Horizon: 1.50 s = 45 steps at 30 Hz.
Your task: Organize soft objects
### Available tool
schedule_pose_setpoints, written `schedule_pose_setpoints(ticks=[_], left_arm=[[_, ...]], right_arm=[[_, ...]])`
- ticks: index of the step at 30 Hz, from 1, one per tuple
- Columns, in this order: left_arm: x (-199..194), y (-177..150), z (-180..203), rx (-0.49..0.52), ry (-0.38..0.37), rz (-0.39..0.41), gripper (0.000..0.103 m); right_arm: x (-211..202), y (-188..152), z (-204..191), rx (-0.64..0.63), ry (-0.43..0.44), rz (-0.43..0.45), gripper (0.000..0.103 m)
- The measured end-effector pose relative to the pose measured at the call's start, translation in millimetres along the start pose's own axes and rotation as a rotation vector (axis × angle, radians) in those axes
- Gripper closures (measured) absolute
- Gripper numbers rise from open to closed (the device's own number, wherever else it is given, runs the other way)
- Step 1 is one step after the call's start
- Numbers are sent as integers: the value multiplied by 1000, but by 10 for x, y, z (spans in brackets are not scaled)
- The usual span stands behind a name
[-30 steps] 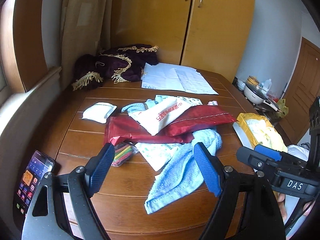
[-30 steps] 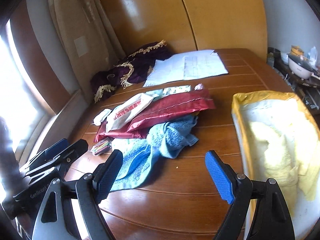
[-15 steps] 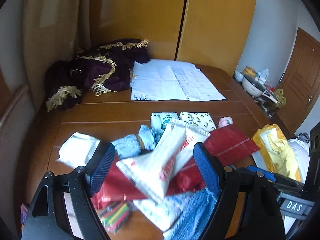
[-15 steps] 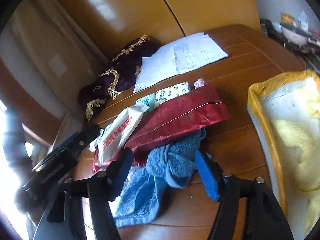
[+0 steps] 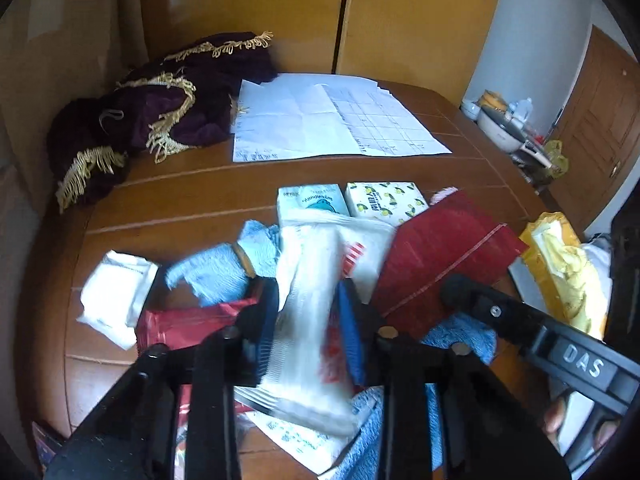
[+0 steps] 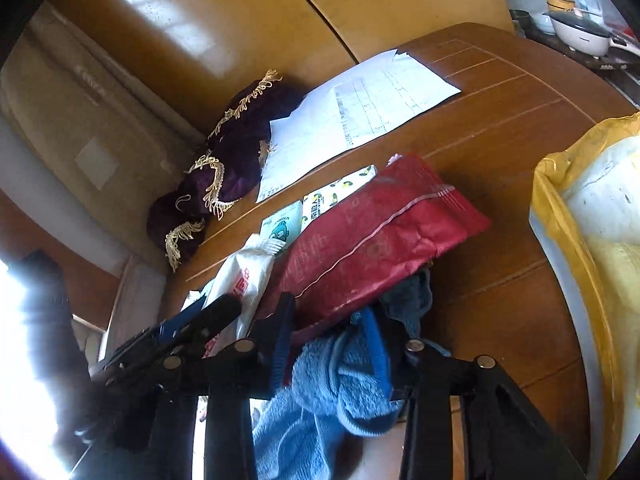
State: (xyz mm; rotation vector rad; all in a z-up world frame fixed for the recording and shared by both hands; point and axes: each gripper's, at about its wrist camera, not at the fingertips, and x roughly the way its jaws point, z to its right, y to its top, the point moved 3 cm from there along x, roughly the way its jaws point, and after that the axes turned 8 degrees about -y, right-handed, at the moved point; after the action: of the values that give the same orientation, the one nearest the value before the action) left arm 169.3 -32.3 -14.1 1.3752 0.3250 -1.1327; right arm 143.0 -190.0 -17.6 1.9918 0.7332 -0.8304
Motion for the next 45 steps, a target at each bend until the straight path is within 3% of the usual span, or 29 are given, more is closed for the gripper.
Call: schedule_pose_setpoints(ticks=[10,14,23,37,45], left_arm=[[-111,-138,-38,-91,-42,53,87],[-163,-169,-34,-105,-45,74,88],[-573,-336,45,-146,-49,175,89],[-908,-653,265,-183,-91,210,89],[-1060,-582,752,-121,-162,229,89]], right_arm=[[136,32,-36,37,34,-15,63],[133,28,-42,41,30,12,78],[-521,-84,-142,-55,82,168,89],[-1051,-446,-72,-204,179,142,90],[-1492,-469,211,-239,164,173,90]])
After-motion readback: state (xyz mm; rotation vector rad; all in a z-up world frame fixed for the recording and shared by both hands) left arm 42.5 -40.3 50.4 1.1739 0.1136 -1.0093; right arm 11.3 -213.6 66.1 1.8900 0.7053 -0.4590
